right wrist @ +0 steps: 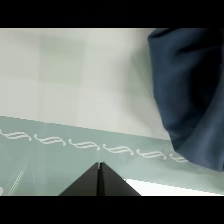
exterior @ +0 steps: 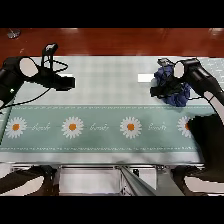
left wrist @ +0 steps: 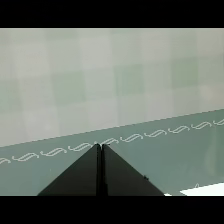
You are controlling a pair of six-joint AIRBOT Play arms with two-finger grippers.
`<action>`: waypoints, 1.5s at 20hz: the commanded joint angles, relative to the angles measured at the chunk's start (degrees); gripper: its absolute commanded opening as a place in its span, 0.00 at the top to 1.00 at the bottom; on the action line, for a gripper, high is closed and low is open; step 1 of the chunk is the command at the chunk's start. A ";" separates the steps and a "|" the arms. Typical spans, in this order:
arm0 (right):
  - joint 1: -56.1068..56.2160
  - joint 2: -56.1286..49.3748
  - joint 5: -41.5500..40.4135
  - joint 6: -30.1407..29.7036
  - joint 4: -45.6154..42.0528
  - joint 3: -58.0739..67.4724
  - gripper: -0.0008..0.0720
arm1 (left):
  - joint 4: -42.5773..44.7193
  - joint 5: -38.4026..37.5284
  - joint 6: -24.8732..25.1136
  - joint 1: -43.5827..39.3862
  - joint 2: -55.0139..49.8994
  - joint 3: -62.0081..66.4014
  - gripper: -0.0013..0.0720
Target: Fold the shirts.
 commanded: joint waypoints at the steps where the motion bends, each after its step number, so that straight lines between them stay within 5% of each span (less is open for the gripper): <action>1: 0.02 -0.02 0.02 0.02 0.00 -0.02 0.96 | 0.02 0.02 0.00 0.04 -0.04 -0.02 0.95; 13: 0.04 -0.02 -0.09 0.00 0.00 -0.02 0.96 | 0.00 0.66 0.00 0.02 -0.04 -0.02 0.95; 16: 0.02 -0.02 -6.45 -0.15 -0.98 -0.02 0.96 | -0.15 5.03 0.00 0.02 -0.07 -0.02 0.95; 17: 0.02 -0.04 -10.97 0.20 -3.78 -0.02 0.94 | -0.13 7.45 0.02 0.02 -0.09 -0.04 0.95; 18: -0.11 -0.02 -14.36 1.66 -8.31 0.11 0.58 | -0.11 10.40 0.00 0.04 -0.35 -0.02 0.95; 19: -0.44 -0.04 -18.49 5.03 -13.97 0.22 0.14 | 0.07 13.94 0.00 0.07 -0.83 -0.02 0.78; 20: -1.20 -0.04 -22.21 8.35 -18.97 0.28 0.13 | 0.13 16.76 0.02 0.04 -1.51 -0.02 0.27; 21: -2.80 -0.22 -25.77 12.76 -23.06 0.35 0.13 | 0.22 19.56 0.00 0.07 -2.36 -0.02 0.02; 23: -7.82 -2.58 -28.30 20.17 -23.65 1.46 0.13 | 0.33 22.67 0.02 0.35 -3.74 -0.02 0.02; 26: -14.51 -9.31 -26.03 20.74 -17.77 4.26 0.13 | 0.33 24.04 0.00 0.46 -6.10 -0.02 0.02; 30: -18.38 -17.66 -13.81 8.11 -1.97 10.82 0.18 | 0.35 20.68 0.04 0.46 -8.00 -0.02 0.02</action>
